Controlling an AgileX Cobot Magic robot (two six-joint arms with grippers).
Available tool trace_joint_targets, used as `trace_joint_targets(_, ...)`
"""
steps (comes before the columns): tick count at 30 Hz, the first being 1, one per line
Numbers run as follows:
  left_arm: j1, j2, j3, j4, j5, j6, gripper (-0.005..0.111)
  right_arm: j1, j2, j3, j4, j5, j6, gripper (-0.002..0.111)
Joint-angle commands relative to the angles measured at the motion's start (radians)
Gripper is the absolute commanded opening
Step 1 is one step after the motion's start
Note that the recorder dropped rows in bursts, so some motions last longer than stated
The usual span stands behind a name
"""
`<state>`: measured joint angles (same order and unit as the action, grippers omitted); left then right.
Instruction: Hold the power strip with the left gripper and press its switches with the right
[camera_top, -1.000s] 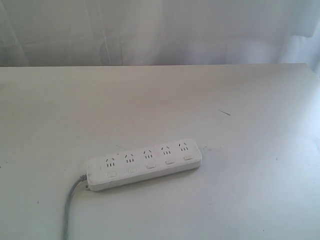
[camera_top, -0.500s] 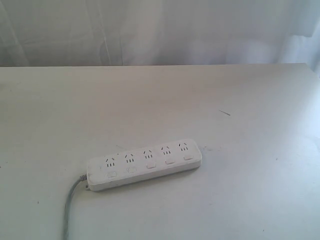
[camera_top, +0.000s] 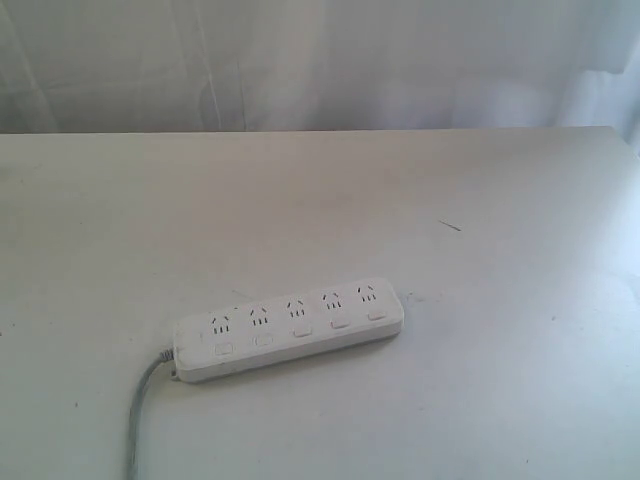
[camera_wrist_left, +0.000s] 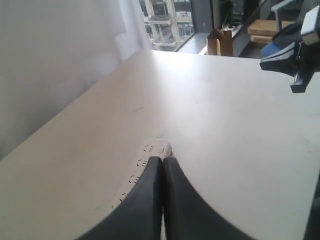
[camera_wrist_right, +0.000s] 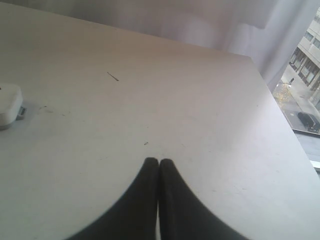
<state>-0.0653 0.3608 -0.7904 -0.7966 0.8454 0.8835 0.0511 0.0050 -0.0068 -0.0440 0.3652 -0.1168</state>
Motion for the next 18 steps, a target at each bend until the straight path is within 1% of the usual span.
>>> trace_joint_targets(1, -0.005, 0.037, -0.024, 0.002, 0.058, 0.037, 0.000, -0.007, -0.005, 0.007, -0.005, -0.008, 0.001, 0.000)
trace_joint_targets(6, -0.005, 0.040, -0.024, 0.032, 0.077, 0.031, 0.000, -0.007, -0.005, 0.007, -0.005, -0.008, 0.001, 0.000)
trace_joint_targets(10, -0.005, 0.040, -0.024, 0.032, 0.128, 0.000, 0.000, -0.007, -0.005, 0.007, -0.005, -0.008, 0.001, 0.000)
trace_joint_targets(13, -0.005, 0.040, -0.024, 0.032, 0.195, -0.088, 0.000, -0.007, -0.005, 0.007, -0.005, -0.008, 0.001, 0.000)
trace_joint_targets(15, -0.005, 0.040, -0.024, 0.023, 0.246, -0.179, 0.000, -0.007, -0.005, 0.007, -0.005, -0.008, 0.001, 0.000)
trace_joint_targets(18, -0.005, 0.040, -0.001, -0.053, 0.363, -0.246, 0.000, -0.007, -0.005, 0.007, -0.005, -0.008, 0.001, 0.000)
